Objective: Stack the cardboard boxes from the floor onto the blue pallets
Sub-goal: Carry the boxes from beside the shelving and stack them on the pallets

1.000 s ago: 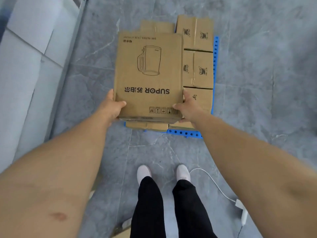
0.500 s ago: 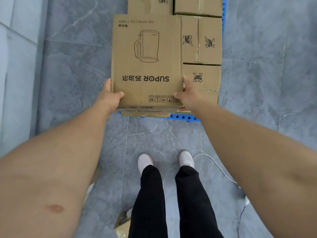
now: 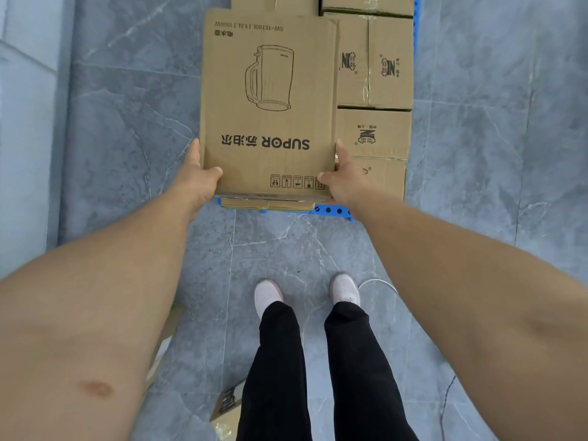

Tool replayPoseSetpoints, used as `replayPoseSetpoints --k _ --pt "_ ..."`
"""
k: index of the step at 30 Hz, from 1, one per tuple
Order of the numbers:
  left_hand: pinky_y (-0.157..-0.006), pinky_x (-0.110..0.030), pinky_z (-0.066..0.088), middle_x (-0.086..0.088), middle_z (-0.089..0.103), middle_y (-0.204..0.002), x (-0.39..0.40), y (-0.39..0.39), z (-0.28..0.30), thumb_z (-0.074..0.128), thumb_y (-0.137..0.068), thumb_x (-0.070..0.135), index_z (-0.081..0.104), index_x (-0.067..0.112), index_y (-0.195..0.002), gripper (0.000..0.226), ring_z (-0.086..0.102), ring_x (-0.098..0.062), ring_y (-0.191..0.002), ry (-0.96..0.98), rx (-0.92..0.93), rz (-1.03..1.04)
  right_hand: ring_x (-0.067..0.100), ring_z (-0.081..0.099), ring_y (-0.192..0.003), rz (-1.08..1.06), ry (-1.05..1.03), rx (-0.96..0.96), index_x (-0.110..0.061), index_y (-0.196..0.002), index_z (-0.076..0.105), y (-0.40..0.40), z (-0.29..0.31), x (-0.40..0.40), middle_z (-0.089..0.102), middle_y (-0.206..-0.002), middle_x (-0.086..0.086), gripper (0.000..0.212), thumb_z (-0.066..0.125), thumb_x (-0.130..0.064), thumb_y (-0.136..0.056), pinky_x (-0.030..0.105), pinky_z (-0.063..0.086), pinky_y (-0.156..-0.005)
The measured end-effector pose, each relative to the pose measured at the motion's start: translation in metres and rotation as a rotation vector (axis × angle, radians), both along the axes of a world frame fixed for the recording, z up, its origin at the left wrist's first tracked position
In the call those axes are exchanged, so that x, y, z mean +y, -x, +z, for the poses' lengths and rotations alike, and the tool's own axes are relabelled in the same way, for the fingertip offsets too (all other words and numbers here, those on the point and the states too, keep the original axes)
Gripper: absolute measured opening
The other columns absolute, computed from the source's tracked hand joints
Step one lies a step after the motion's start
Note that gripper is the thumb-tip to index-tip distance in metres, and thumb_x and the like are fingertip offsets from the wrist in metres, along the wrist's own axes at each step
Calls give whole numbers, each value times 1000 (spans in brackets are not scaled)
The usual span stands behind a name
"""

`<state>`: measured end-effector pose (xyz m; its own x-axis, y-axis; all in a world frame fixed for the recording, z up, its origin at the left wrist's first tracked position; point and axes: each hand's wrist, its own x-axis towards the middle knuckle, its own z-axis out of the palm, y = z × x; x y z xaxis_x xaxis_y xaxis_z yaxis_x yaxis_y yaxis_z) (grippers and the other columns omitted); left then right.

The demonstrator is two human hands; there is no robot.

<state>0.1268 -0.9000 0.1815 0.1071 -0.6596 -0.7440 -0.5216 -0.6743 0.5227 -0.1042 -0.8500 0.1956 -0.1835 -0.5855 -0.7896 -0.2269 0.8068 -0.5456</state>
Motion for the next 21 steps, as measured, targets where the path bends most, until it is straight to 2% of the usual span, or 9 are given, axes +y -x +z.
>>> replayPoseSetpoints --k 3,5,8,12,14,17,21 --pt "-110 -43 32 2 25 -153 5 4 5 43 -96 17 -2 36 -148 72 37 -25 -132 -28 -69 -49 19 54 -91 22 -24 27 -31 -149 1 0 7 1 50 -130 7 76 48 -6 -94 26 47 -67" --pt "-110 -35 27 -1 21 -155 8 8 11 43 -95 17 -9 34 -147 75 32 -25 -136 -36 -107 -97 17 51 -89 65 -14 90 -31 -149 1 1 16 1 48 -132 6 76 48 -8 -94 24 41 -62" --pt "-110 -36 24 -6 7 -158 11 11 26 42 -96 16 -14 33 -146 78 21 -27 -141 -50 -160 -116 22 50 -111 89 18 189 -27 -149 1 0 39 0 40 -142 5 78 52 -13 -93 28 38 -75" --pt "-111 -39 23 -7 6 -158 14 4 66 44 -96 21 -10 31 -148 76 18 -29 -142 12 -240 -91 25 39 -128 177 38 243 -23 -150 6 -6 81 5 26 -150 6 75 53 -16 -91 30 37 -84" --pt "-110 -39 25 -7 8 -158 14 -2 81 44 -96 25 -8 31 -148 74 20 -30 -142 38 -250 -67 25 40 -126 229 38 259 -21 -149 10 -10 97 11 26 -149 8 73 54 -17 -91 31 41 -87" --pt "-107 -36 27 -6 10 -158 27 -10 115 43 -96 29 -5 29 -149 72 23 -30 -141 79 -260 -20 27 44 -120 297 52 285 -19 -148 17 -18 129 23 30 -144 11 69 54 -18 -89 41 45 -96" --pt "-113 -40 19 -8 13 -157 60 -16 155 44 -95 34 -2 25 -150 72 20 -30 -142 119 -278 39 28 45 -116 385 76 334 -17 -146 21 -28 165 37 34 -140 12 64 51 -21 -89 42 47 -93"
